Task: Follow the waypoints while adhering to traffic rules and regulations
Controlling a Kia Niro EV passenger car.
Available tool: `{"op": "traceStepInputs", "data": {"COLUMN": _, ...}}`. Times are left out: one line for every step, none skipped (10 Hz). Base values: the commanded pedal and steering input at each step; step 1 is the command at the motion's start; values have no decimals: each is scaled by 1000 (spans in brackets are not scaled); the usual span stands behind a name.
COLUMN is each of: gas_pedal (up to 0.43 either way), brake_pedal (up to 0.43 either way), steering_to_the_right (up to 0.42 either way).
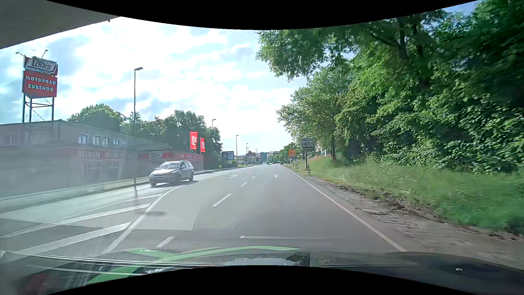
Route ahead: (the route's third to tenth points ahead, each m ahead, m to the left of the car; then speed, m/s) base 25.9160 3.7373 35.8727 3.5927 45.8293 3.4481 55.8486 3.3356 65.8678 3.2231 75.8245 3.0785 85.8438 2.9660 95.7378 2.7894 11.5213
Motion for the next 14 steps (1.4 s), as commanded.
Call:
{"op": "traceStepInputs", "data": {"gas_pedal": 98, "brake_pedal": 0, "steering_to_the_right": -1}}
{"op": "traceStepInputs", "data": {"gas_pedal": 130, "brake_pedal": 0, "steering_to_the_right": -1}}
{"op": "traceStepInputs", "data": {"gas_pedal": 138, "brake_pedal": 0, "steering_to_the_right": -1}}
{"op": "traceStepInputs", "data": {"gas_pedal": 138, "brake_pedal": 0, "steering_to_the_right": -1}}
{"op": "traceStepInputs", "data": {"gas_pedal": 138, "brake_pedal": 0, "steering_to_the_right": -1}}
{"op": "traceStepInputs", "data": {"gas_pedal": 138, "brake_pedal": 0, "steering_to_the_right": -1}}
{"op": "traceStepInputs", "data": {"gas_pedal": 138, "brake_pedal": 0, "steering_to_the_right": -1}}
{"op": "traceStepInputs", "data": {"gas_pedal": 138, "brake_pedal": 0, "steering_to_the_right": -1}}
{"op": "traceStepInputs", "data": {"gas_pedal": 138, "brake_pedal": 0, "steering_to_the_right": -1}}
{"op": "traceStepInputs", "data": {"gas_pedal": 138, "brake_pedal": 0, "steering_to_the_right": -1}}
{"op": "traceStepInputs", "data": {"gas_pedal": 138, "brake_pedal": 0, "steering_to_the_right": -1}}
{"op": "traceStepInputs", "data": {"gas_pedal": 138, "brake_pedal": 0, "steering_to_the_right": -1}}
{"op": "traceStepInputs", "data": {"gas_pedal": 138, "brake_pedal": 0, "steering_to_the_right": -1}}
{"op": "traceStepInputs", "data": {"gas_pedal": 138, "brake_pedal": 0, "steering_to_the_right": -1}}
